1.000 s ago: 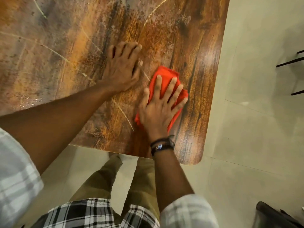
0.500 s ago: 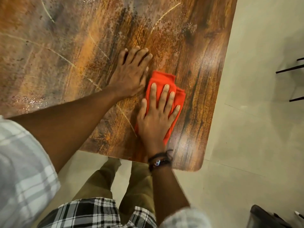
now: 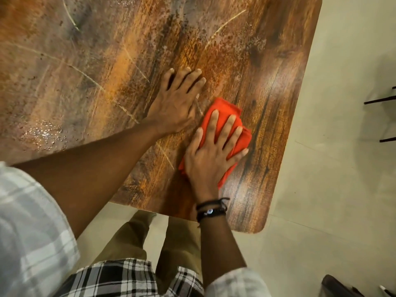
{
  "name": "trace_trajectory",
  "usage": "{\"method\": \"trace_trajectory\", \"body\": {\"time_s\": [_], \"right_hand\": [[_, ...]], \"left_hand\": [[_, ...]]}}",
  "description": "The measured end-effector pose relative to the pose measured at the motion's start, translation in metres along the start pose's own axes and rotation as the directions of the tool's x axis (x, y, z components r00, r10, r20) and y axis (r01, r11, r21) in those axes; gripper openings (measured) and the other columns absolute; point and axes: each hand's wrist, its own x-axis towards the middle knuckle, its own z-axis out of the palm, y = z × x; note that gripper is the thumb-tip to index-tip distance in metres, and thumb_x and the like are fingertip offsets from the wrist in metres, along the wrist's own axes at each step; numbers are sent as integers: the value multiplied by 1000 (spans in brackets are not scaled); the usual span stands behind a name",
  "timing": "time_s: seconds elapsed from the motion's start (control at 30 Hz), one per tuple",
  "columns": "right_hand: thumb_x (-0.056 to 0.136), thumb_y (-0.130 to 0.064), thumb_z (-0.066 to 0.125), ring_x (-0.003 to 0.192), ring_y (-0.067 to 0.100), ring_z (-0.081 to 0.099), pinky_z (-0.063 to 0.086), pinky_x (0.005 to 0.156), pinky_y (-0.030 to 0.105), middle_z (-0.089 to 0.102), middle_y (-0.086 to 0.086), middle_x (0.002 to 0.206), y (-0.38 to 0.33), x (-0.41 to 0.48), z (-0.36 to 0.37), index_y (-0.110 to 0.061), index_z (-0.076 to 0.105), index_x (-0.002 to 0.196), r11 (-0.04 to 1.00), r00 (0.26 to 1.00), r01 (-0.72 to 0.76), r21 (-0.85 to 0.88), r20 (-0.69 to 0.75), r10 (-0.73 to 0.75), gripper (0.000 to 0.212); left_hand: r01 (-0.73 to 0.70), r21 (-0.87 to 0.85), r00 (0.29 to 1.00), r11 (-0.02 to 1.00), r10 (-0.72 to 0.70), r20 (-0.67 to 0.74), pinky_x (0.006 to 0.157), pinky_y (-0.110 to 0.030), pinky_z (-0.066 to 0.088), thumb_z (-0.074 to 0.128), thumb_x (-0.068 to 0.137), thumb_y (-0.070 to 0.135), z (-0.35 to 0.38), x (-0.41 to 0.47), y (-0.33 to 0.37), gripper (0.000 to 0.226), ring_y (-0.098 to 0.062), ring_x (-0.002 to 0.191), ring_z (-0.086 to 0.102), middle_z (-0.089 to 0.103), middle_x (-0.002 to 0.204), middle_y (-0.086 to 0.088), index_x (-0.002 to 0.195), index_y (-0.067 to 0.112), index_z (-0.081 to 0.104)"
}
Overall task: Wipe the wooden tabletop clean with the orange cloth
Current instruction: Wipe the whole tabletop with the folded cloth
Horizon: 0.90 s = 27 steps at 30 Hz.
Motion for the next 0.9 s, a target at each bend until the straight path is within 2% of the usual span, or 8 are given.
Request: {"method": "trace_trajectory", "body": {"time_s": [0.1,0.33,0.4,0.47,0.57,0.7,0.8,0.9], "right_hand": [[104,-51,27,156,31,0,3,116,73,3,5,170,-7,64,-3,-34,13,161,999,999,-38,10,-32,39,61],[105,-50,24,156,31,-3,6,116,72,-2,4,170,-15,185,-15,-34,8,161,997,998,-50,53,40,48,61],[105,-50,24,156,30,-3,6,117,72,-3,3,170,-14,179,-16,-34,7,161,999,998,-35,40,44,33,61],[106,-50,24,156,28,-3,5,118,70,-3,2,170,-10,160,-18,-35,6,161,999,999,9,30,52,-11,60],[106,-51,24,157,27,-4,0,119,67,-3,0,170,-3,122,-17,-37,7,160,997,997,62,37,52,-64,59],[104,-51,29,157,28,3,4,119,66,5,2,170,0,52,-9,-35,15,161,993,994,110,41,4,-110,60],[104,-50,31,156,30,6,8,119,67,7,3,170,0,27,-7,-36,16,160,991,991,128,22,39,-129,60],[103,-53,33,147,36,26,22,110,67,24,7,165,-7,47,-13,-38,22,159,995,995,95,-17,36,-94,59]], "left_hand": [[3,0,1000,1000,-3,-11,119,-55,15,28,97,29,1,0,2,58,-29,148,22,29,160,-9,152,12,33],[-8,-6,1000,1000,8,-30,119,-53,15,30,97,31,5,-1,-1,58,-28,148,24,30,160,-7,152,14,34],[-17,-35,998,999,15,-61,116,-52,21,34,96,31,3,1,-2,54,-30,141,34,40,154,-7,146,15,43],[-21,-55,993,998,14,-118,104,-50,28,35,98,33,-2,9,-5,44,-31,125,45,53,139,-7,132,14,56],[38,-81,989,996,-49,-142,96,-47,31,33,100,36,-16,39,-16,41,-31,114,47,56,121,-9,118,11,60],[131,-70,984,989,-138,-109,110,-50,27,30,99,34,-20,73,-34,46,-35,132,38,44,141,-14,136,11,46],[126,-46,991,991,-127,-37,118,-53,17,29,100,35,-12,79,-34,54,-35,145,24,31,154,-12,149,12,32],[103,-38,994,994,-104,-22,119,-53,15,26,101,34,-9,82,-34,54,-32,146,22,30,156,-10,150,12,31]]}}
